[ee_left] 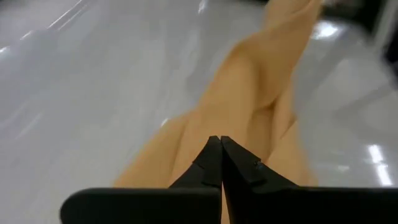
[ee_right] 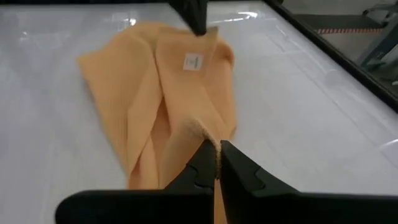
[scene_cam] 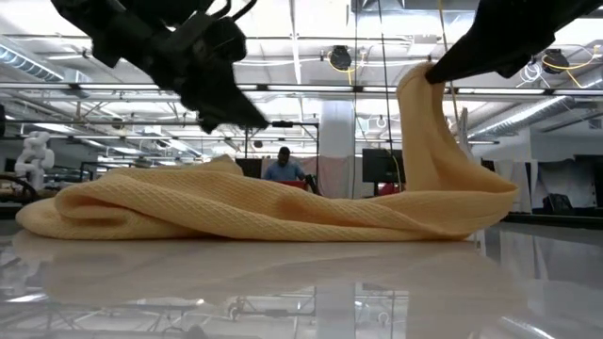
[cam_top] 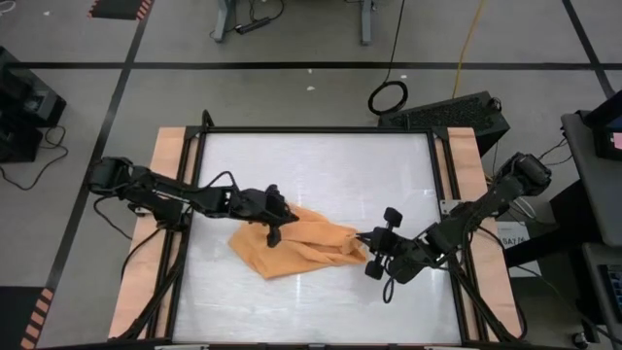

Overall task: Roll towel into tight, uniform cylinder
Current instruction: Roll the yellow towel

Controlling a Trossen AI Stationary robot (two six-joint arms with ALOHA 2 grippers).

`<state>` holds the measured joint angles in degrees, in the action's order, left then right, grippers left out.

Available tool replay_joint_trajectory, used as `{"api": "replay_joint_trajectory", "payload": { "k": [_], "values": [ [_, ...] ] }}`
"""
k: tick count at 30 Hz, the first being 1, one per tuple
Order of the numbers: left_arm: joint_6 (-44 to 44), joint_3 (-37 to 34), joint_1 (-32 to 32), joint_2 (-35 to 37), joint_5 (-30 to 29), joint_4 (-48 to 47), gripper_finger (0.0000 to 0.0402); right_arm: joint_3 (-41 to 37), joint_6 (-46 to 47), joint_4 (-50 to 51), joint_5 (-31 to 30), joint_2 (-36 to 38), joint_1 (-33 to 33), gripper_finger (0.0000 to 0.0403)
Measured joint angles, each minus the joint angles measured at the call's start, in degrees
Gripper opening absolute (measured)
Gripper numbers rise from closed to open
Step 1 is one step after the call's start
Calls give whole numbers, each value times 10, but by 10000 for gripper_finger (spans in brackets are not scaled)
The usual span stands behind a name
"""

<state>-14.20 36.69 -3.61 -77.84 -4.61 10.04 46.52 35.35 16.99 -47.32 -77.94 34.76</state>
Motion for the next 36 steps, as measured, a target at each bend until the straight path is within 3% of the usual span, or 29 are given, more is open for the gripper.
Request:
{"api": "replay_joint_trajectory", "payload": {
  "k": [4,8,11,14,19,23,27,36],
  "values": [
    [1,7,23,50,-72,-109,41,0,0,-4,12,-6,0,0],
    [6,13,56,98,-29,-179,120,0,-7,-5,12,-4,0,0],
    [10,8,80,102,-23,-210,189,0,-21,-7,10,-3,0,0],
    [9,-8,92,98,21,-214,250,0,-25,-10,11,-3,-2,0],
    [-20,-38,93,96,23,-195,301,0,-30,-12,11,-3,-2,0],
    [-29,-61,93,96,37,-148,304,0,-35,-13,11,-3,-2,0],
    [-31,-78,92,96,66,-82,282,0,-37,-14,10,-3,-2,0],
    [-38,-80,91,75,89,-72,139,0,-35,-23,10,-3,-2,0]
  ]
}}
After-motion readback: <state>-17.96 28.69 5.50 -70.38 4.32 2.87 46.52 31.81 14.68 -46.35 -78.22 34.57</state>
